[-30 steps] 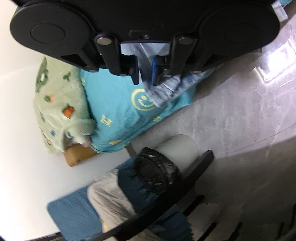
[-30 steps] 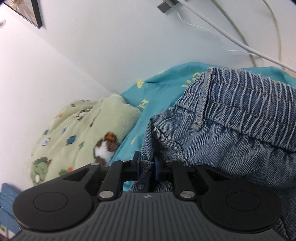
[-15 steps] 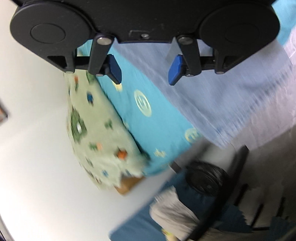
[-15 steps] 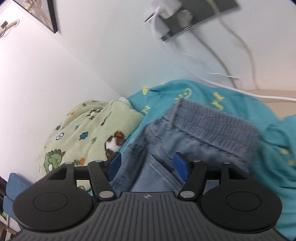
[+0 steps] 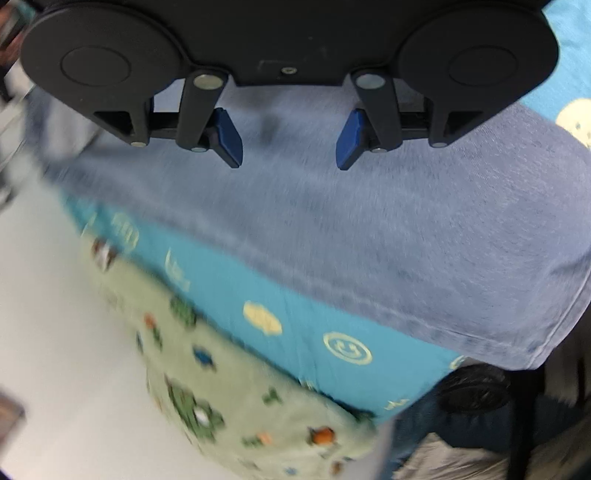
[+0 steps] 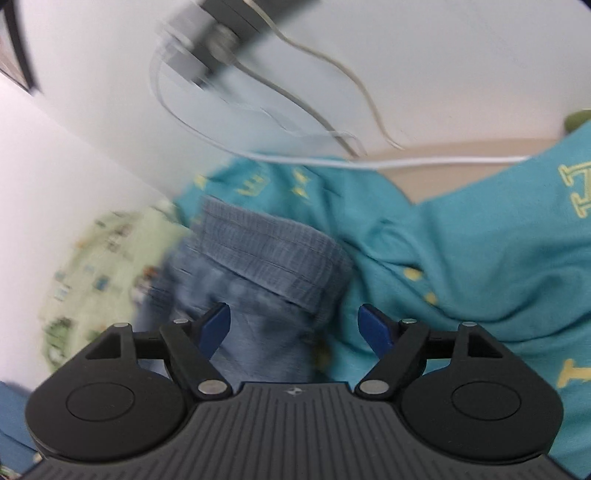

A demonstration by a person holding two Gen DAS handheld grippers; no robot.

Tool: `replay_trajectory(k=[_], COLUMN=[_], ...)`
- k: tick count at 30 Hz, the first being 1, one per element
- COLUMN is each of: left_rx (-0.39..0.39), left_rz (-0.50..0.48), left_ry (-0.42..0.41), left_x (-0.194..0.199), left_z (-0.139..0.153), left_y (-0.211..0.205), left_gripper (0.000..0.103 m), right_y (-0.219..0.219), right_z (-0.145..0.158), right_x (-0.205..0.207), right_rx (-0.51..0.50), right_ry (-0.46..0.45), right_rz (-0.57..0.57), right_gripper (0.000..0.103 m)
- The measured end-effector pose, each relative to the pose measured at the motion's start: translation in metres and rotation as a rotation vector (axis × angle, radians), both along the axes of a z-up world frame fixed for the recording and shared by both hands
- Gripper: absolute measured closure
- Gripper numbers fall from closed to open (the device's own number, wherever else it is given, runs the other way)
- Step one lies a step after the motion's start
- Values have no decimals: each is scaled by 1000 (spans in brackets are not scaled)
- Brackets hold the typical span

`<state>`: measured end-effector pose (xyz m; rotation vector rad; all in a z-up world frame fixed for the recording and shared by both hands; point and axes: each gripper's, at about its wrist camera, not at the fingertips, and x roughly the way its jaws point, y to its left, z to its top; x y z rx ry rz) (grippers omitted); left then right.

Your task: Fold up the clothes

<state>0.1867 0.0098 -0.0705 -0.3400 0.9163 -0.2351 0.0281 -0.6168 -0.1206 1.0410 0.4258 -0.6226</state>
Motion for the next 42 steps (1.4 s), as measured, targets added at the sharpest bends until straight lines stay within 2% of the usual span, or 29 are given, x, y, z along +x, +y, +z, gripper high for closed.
replay_trajectory(k=[1,4,7,9,10,13,14,18,23,28,31,35,37,39,42], left_rx=[36,66,126,156,164,203,217,267,247,255,248,209,183,163,146], left_rz=[-18,-13,-35,-48,-50,-72,-81,-110,-100,-116,-110,-78,-58,-46,-32], left_ry=[3,5,-21,-33,-37,-50,-54,-60,-44,-55,-63,-95,-112,-121,-119], left_x=[1,1,1,2,2,1,0,-3,1,3,1,0,0,0,1], left_z=[-6,-19,-19,-21,-22,-24,-24,-23,-20,-14,-12,-1,5,8,8], left_y=[-3,-4,-13,-19,-21,-28,-30,-38,-34,-33,-30,-20,-13,-8,-4], left_gripper=[50,50,49,47,46,42,41,41,41,41,41,41,41,41,41], right_y=[-1,-5,-5,-5,-4,-1,0,11,48,109,165,253,298,346,403], right_z=[-4,-14,-14,-12,-12,-11,-11,15,69,122,146,147,132,104,53], right_x=[2,9,18,22,25,35,38,43,49,61,71,81,86,93,98], right_rx=[6,2,-35,-46,-56,-87,-99,-228,-381,-516,-622,-740,-783,-846,-920], right_ry=[11,-37,-86,-124,-107,-55,-39,-46,-143,-274,-340,-392,-389,-353,-255], right_rz=[5,41,53,22,15,-9,-16,-13,46,143,249,445,564,733,994], right_gripper=[24,24,31,35,42,79,84,87,89,89,90,90,90,90,90])
